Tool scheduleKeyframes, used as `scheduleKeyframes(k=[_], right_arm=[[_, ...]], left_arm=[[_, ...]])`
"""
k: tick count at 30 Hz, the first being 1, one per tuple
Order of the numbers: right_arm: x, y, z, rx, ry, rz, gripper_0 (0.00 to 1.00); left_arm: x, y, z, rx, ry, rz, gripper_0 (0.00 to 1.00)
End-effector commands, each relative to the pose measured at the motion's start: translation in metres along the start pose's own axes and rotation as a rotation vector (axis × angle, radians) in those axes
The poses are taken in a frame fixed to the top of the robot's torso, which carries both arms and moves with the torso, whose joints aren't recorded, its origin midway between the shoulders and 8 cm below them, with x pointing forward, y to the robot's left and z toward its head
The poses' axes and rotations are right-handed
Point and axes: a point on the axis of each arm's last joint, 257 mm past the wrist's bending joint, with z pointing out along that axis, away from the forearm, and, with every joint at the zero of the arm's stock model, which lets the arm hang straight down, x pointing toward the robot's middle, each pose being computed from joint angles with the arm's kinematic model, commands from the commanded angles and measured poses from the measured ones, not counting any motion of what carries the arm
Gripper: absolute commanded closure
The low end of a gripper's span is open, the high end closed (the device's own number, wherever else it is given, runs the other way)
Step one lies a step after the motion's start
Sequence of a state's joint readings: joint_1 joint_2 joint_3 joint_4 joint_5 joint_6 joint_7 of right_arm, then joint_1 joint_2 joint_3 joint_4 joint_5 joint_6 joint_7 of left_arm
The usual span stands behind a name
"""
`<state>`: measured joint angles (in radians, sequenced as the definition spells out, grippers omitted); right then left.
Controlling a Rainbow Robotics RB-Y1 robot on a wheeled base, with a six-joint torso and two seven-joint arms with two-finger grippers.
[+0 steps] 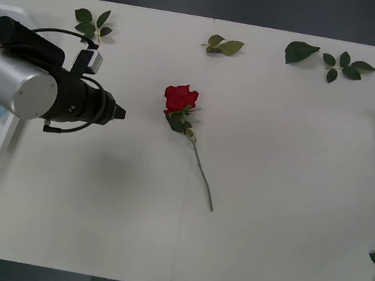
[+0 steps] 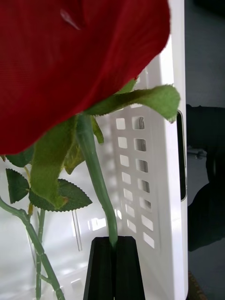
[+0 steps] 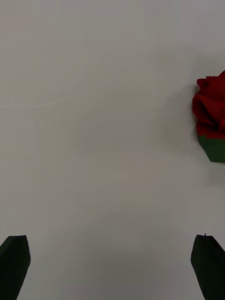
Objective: Put the red flowers into the right box and the blue flowers into the left box
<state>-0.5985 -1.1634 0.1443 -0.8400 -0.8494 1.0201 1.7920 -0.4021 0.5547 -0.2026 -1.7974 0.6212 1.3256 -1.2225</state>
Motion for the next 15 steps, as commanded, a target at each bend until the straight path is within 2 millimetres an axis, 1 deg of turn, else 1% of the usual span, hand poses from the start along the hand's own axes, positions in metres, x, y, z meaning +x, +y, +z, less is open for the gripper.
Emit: scheduleKeyframes(k=[1, 2, 3, 4, 5, 6, 9, 12, 15], right_arm=[[-0.012, -0.005, -0.005, 0.008, -0.026, 0.022, 1.0], [-0.013, -0.004, -0.005, 0.006, -0.027, 0.024, 1.0], [-0.013, -0.004, -0.006, 0.003, -0.028, 0.029, 0.98], [-0.013, -0.003, -0.005, 0.003, -0.029, 0.032, 0.7], [-0.013, -0.003, -0.005, 0.002, -0.028, 0.038, 0.26], [-0.013, -0.002, -0.005, 0.0, -0.03, 0.041, 0.0], [-0.014, -0.001, -0.005, -0.006, -0.031, 0.049, 0.0], [-0.014, 0.001, -0.005, -0.011, -0.031, 0.055, 0.0], [-0.014, 0.004, -0.004, -0.018, -0.032, 0.061, 0.0]], left_arm=[[-0.027, -0.034, 0.002, -0.029, -0.065, -0.071, 0.0], [-0.028, -0.037, 0.004, -0.055, -0.075, -0.072, 0.0], [-0.03, -0.045, 0.007, -0.084, -0.086, -0.062, 0.0], [-0.031, -0.05, 0.009, -0.105, -0.092, -0.066, 0.0], [-0.032, -0.056, 0.01, -0.118, -0.096, -0.076, 0.0], [-0.033, -0.065, 0.011, -0.125, -0.097, -0.096, 0.0], [-0.035, -0.085, 0.013, -0.126, -0.087, -0.146, 0.0], [-0.038, -0.099, 0.014, -0.142, -0.096, -0.162, 0.0], [-0.036, -0.112, 0.018, -0.159, -0.103, -0.167, 0.0]])
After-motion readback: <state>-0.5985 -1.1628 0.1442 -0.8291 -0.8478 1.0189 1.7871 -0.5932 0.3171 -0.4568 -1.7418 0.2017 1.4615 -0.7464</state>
